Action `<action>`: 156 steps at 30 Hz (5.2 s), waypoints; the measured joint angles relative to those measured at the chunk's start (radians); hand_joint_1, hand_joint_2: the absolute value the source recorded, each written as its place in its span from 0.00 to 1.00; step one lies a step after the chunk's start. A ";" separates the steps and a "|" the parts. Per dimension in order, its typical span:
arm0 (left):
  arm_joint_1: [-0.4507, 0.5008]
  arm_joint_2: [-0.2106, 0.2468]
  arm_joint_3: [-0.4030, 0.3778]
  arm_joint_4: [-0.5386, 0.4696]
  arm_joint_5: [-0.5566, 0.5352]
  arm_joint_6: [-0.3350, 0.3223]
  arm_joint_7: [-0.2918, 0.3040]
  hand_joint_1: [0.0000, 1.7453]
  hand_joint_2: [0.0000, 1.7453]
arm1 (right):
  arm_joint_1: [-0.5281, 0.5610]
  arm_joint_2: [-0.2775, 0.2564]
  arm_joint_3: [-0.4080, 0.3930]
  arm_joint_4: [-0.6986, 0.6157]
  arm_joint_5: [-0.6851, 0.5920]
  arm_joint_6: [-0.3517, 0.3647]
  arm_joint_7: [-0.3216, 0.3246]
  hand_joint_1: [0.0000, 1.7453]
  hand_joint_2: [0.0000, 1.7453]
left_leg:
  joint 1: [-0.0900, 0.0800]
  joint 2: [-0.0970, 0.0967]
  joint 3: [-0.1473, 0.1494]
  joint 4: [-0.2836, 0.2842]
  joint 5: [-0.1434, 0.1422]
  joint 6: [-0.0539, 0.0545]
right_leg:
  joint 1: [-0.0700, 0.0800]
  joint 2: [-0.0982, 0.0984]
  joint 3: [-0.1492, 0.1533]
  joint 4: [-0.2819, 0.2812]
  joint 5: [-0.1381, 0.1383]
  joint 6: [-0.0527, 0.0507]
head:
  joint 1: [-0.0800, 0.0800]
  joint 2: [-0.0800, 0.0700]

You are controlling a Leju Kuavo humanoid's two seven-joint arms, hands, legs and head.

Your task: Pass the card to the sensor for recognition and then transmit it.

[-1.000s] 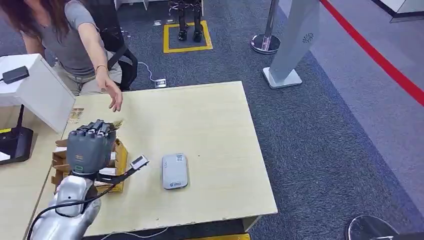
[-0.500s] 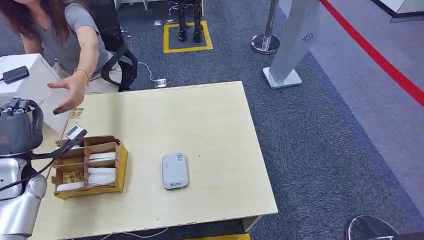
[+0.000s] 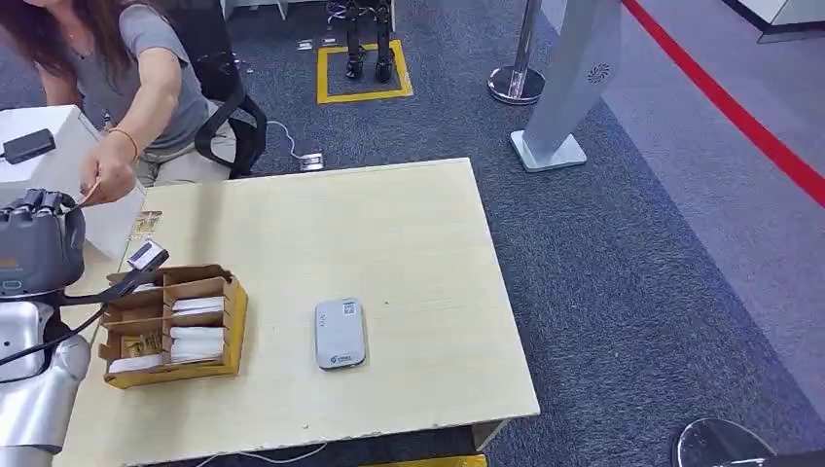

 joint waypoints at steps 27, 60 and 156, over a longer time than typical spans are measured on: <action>0.286 0.011 0.132 -0.281 0.049 0.000 -0.004 0.00 1.00 | 0.005 0.000 0.001 0.001 -0.024 -0.006 0.014 0.00 0.00 | 0.000 0.003 0.000 -0.001 -0.001 0.000 | 0.000 0.003 -0.001 0.000 -0.001 0.000 | 0.000 0.000; 0.732 0.032 0.362 -0.406 -0.113 -0.004 0.204 0.00 1.00 | 0.014 0.014 0.000 0.001 -0.042 -0.024 0.022 0.00 0.00 | 0.000 0.000 0.000 -0.001 -0.001 0.000 | 0.000 0.000 0.000 0.000 -0.001 -0.001 | 0.000 0.000; 0.562 -0.037 -0.269 -0.303 -0.059 -0.026 0.218 0.00 1.00 | 0.012 0.004 -0.002 0.000 -0.031 -0.018 0.001 0.00 0.00 | 0.000 0.000 0.000 -0.001 -0.001 0.000 | 0.000 0.000 0.001 0.000 -0.001 -0.001 | 0.000 0.000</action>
